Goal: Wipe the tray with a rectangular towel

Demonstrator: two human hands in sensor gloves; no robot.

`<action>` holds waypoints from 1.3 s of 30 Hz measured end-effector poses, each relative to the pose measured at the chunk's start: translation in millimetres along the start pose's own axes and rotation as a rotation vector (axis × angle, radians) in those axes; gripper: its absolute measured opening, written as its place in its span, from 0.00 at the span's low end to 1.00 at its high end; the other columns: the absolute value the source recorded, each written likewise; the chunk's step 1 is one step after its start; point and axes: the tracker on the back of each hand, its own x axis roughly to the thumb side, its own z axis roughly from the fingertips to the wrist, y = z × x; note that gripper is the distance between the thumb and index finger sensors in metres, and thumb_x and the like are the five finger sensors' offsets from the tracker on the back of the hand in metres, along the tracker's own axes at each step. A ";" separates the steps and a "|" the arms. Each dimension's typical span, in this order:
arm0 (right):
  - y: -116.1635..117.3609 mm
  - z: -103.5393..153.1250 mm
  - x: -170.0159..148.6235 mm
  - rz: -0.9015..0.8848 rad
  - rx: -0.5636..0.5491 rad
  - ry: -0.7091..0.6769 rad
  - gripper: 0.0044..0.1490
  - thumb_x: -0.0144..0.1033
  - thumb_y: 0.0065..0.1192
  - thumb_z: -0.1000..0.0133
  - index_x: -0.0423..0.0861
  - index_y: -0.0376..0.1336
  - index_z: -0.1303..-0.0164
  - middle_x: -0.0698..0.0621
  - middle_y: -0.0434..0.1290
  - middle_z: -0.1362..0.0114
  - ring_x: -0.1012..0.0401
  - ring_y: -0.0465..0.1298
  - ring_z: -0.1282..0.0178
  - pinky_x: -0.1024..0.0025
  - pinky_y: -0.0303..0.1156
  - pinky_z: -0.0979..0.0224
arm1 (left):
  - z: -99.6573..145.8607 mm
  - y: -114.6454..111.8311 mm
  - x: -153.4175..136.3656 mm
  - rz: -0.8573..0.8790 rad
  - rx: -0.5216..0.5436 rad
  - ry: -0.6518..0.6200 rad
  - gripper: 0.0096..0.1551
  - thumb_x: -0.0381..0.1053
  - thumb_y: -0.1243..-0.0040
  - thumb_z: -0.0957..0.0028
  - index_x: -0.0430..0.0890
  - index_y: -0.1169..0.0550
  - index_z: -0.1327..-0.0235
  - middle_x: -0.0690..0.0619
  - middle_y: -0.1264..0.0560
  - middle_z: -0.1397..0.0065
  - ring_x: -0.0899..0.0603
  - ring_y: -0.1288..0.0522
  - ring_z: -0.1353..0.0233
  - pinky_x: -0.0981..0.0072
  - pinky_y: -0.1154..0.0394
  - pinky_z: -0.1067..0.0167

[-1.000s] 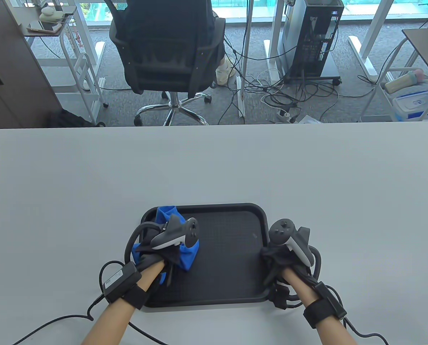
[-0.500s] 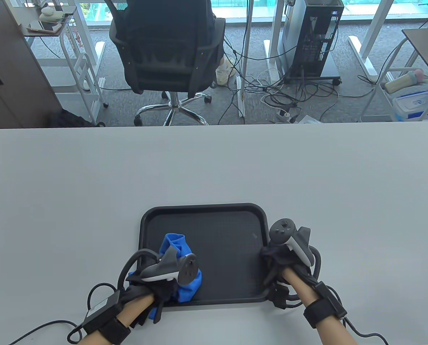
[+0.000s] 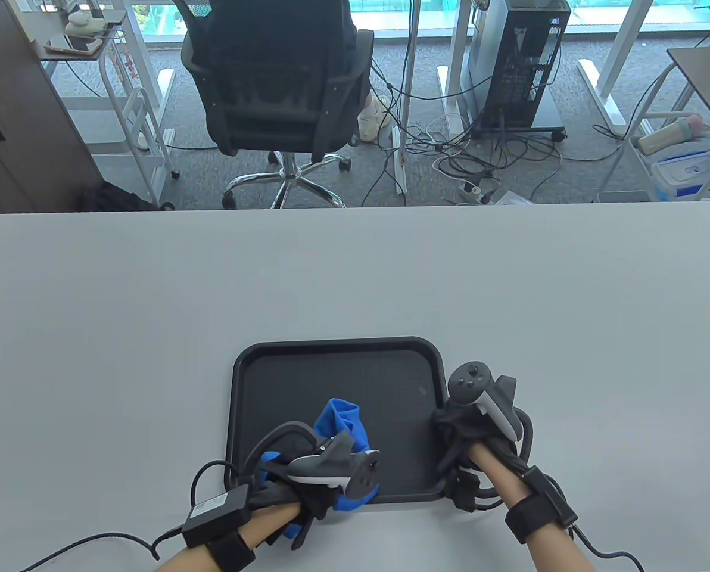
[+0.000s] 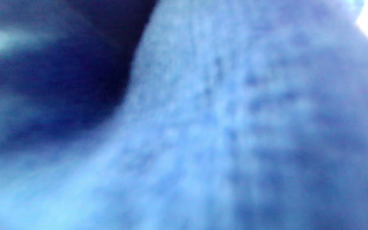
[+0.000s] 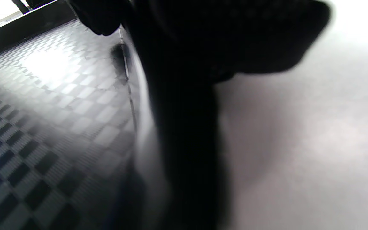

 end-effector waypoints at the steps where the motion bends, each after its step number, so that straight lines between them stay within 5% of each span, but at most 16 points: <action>1: 0.0 -0.1 -0.2 -0.003 0.002 0.000 0.30 0.46 0.60 0.46 0.35 0.61 0.48 0.43 0.78 0.68 0.58 0.80 0.81 0.65 0.76 0.80 | -4.7 3.6 5.1 -0.014 0.006 -0.011 0.34 0.50 0.39 0.47 0.47 0.34 0.28 0.42 0.31 0.24 0.46 0.20 0.37 0.49 0.25 0.39; 10: -0.1 0.3 1.6 0.024 0.000 0.004 0.29 0.46 0.59 0.46 0.36 0.61 0.47 0.43 0.78 0.67 0.58 0.80 0.80 0.65 0.77 0.79 | -44.8 33.0 37.8 -0.097 0.045 -0.075 0.34 0.51 0.39 0.47 0.47 0.34 0.28 0.42 0.30 0.25 0.46 0.20 0.37 0.49 0.25 0.39; 19: -0.5 -0.3 0.3 0.006 0.021 0.011 0.28 0.46 0.59 0.45 0.36 0.61 0.47 0.43 0.78 0.66 0.57 0.80 0.78 0.64 0.76 0.78 | -74.2 47.8 40.4 -0.118 0.093 -0.034 0.33 0.50 0.39 0.47 0.48 0.34 0.28 0.43 0.31 0.24 0.46 0.20 0.37 0.47 0.26 0.38; 28: -0.5 -0.9 0.3 0.010 0.023 0.006 0.27 0.45 0.58 0.45 0.36 0.61 0.47 0.43 0.78 0.66 0.57 0.80 0.78 0.63 0.77 0.77 | -94.1 52.8 14.5 -0.041 0.098 0.062 0.33 0.49 0.39 0.47 0.51 0.35 0.28 0.47 0.32 0.22 0.45 0.22 0.36 0.45 0.28 0.36; 39: 1.4 -0.9 2.6 0.050 -0.011 -0.010 0.28 0.45 0.59 0.45 0.36 0.61 0.48 0.44 0.78 0.68 0.58 0.80 0.80 0.65 0.76 0.79 | -104.1 44.3 -61.4 0.075 0.048 0.338 0.32 0.49 0.40 0.47 0.51 0.35 0.28 0.47 0.31 0.22 0.46 0.21 0.37 0.45 0.28 0.36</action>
